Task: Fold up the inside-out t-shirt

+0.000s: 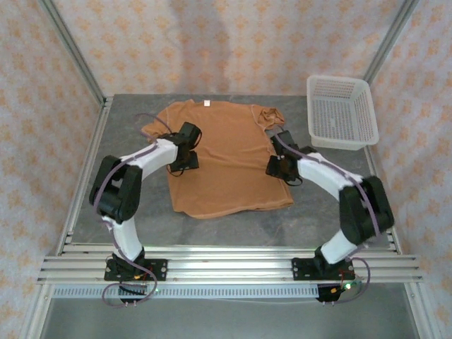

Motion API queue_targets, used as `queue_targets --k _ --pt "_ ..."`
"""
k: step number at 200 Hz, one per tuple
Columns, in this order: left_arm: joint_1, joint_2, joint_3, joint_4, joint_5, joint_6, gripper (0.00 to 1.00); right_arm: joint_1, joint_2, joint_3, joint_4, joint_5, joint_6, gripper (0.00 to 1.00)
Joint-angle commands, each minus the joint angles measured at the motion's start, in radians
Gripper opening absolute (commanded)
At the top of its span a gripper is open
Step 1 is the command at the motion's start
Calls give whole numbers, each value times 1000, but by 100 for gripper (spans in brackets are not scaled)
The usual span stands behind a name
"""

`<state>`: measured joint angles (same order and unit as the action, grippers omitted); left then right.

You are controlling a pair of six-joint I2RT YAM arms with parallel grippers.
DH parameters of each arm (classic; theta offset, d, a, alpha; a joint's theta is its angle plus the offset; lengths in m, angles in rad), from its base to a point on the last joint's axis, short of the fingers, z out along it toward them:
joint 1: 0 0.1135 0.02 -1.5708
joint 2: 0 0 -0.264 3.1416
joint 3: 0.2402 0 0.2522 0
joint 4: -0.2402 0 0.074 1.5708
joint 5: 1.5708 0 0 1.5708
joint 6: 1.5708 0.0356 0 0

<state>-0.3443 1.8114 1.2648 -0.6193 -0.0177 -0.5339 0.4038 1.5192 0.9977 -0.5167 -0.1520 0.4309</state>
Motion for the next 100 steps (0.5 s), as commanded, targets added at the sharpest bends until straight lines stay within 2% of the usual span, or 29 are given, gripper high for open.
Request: queue_targets --k 1,41,100 --pt "0 -108 -11 -31 -54 -42 57 22 -128 -97 -85 51 44 37" --pt "-45 -183 -53 4 -19 -95 58 35 -265 -249 -129 114 176 33" --pt "-125 -128 1 4 -24 -130 57 84 -198 -277 -108 115 306 30"
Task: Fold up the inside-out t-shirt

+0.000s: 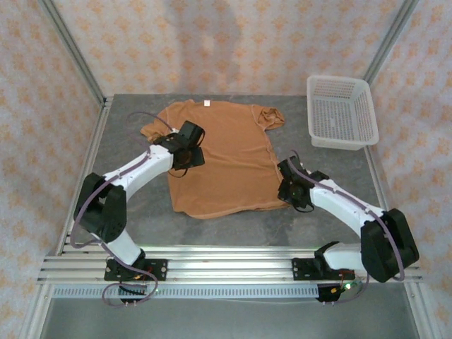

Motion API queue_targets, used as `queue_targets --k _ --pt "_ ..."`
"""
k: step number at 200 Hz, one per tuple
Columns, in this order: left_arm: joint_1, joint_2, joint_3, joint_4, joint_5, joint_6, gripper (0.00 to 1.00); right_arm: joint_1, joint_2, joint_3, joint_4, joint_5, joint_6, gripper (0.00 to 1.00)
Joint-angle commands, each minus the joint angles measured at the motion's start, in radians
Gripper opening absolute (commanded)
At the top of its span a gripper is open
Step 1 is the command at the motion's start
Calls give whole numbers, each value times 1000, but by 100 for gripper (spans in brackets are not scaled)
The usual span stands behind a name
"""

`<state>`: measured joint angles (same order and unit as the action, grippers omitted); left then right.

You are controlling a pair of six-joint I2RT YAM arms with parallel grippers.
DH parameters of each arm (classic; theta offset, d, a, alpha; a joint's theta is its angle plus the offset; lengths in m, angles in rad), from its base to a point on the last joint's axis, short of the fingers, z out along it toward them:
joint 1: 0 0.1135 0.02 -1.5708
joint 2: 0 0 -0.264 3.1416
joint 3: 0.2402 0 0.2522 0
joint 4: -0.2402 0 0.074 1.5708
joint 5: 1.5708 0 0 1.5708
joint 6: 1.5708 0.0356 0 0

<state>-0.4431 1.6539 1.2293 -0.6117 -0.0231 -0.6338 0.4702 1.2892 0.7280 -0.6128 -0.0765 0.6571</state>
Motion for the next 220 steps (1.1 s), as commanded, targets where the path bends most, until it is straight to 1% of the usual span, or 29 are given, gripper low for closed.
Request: queue_targets --k 1,29,71,116,135,141,170,203,220 --pt "-26 31 38 -3 -18 -30 57 19 33 -7 -12 39 81 30" --pt "-47 54 56 -17 -27 -27 57 28 53 -10 1 40 99 30" --pt "-48 58 52 -20 -37 -25 57 31 83 -16 -2 61 99 34" --pt "-48 60 64 -29 -43 -22 57 30 141 7 4 86 81 33" --pt "-51 65 65 -29 -35 -21 56 30 154 33 -12 111 70 24" --pt "-51 64 65 -31 -36 -21 56 30 157 42 -19 113 66 19" --pt "-70 61 70 -31 -48 -11 55 30 152 62 -37 115 55 0" --pt "-114 42 65 -14 -72 34 55 30 110 69 -65 118 53 0" --pt "-138 9 32 41 -50 90 55 30 67 77 -88 117 54 0"
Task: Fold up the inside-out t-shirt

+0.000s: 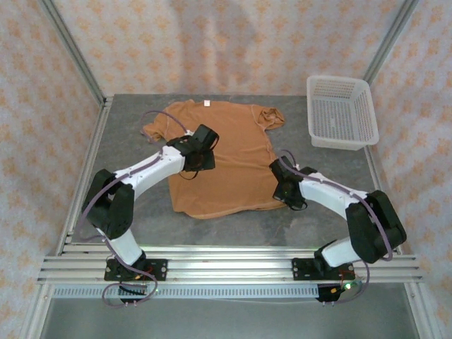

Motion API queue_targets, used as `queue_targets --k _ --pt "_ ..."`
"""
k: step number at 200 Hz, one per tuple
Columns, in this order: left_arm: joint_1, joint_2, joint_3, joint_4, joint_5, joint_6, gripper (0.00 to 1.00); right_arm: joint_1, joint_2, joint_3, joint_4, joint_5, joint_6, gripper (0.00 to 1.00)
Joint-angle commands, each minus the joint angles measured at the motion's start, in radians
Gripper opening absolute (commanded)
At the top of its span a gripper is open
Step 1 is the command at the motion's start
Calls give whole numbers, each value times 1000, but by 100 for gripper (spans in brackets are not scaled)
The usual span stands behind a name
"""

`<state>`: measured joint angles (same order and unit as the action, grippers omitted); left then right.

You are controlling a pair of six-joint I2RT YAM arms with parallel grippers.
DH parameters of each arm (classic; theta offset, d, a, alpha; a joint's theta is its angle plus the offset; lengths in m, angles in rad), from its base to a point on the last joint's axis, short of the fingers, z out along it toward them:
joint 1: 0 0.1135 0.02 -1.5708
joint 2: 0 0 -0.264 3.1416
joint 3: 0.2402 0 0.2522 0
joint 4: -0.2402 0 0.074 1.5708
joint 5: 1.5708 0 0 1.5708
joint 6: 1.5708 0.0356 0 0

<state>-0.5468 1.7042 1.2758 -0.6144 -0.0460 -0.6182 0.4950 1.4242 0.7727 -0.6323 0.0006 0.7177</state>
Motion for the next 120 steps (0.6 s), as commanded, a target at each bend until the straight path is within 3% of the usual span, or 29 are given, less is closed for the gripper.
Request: queue_targets --k 1,29,62,90,106,120 --pt "-36 -43 -18 48 -24 76 55 5 -72 34 -69 40 -7 0" --pt "-96 -102 -94 169 88 223 55 5 -169 50 -98 35 9 0" --pt "-168 -147 -204 337 168 299 61 4 -277 45 -68 32 47 0" --pt "-263 -223 -378 632 156 376 77 3 -304 50 -47 27 66 0" --pt "-340 -251 -465 795 92 441 80 2 -300 56 -42 26 69 0" --pt "-389 -230 -476 844 46 478 80 0 -296 63 -41 24 68 0"
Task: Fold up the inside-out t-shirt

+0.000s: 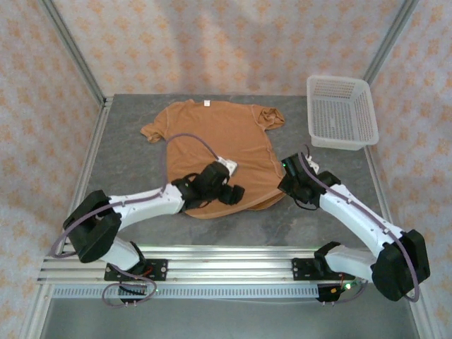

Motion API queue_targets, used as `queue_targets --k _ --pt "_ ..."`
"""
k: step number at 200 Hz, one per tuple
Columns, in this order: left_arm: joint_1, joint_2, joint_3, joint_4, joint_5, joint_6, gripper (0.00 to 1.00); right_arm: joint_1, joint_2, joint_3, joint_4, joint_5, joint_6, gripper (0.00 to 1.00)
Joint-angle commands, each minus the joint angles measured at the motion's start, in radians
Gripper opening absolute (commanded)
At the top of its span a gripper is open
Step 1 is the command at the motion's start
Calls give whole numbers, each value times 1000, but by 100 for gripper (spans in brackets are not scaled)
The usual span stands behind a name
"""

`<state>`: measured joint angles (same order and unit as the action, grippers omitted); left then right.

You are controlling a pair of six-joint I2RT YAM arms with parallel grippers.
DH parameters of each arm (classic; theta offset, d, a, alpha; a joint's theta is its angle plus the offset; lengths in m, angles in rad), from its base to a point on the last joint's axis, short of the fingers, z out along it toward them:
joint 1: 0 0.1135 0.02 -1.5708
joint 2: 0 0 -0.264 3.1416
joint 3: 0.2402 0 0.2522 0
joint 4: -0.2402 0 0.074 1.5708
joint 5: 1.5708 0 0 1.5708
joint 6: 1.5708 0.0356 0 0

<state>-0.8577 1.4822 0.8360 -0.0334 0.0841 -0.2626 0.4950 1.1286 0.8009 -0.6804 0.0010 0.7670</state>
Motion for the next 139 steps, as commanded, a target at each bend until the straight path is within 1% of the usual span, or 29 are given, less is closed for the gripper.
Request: queue_targets --k 1,34,60,79,112,139 --pt "-80 -6 -34 263 -88 124 80 0 -1 35 7 24 20 0" --pt "-169 107 19 294 -219 176 80 -4 2 50 4 26 15 0" --pt "-217 209 105 254 -291 229 79 -7 -3 57 -6 28 11 0" --pt "-223 265 148 232 -316 243 79 -9 -13 61 -8 27 9 0" --pt "-221 318 189 193 -379 273 78 -16 -30 67 -20 29 5 0" --pt "-205 366 232 127 -425 269 75 -26 -57 62 -26 31 6 0"
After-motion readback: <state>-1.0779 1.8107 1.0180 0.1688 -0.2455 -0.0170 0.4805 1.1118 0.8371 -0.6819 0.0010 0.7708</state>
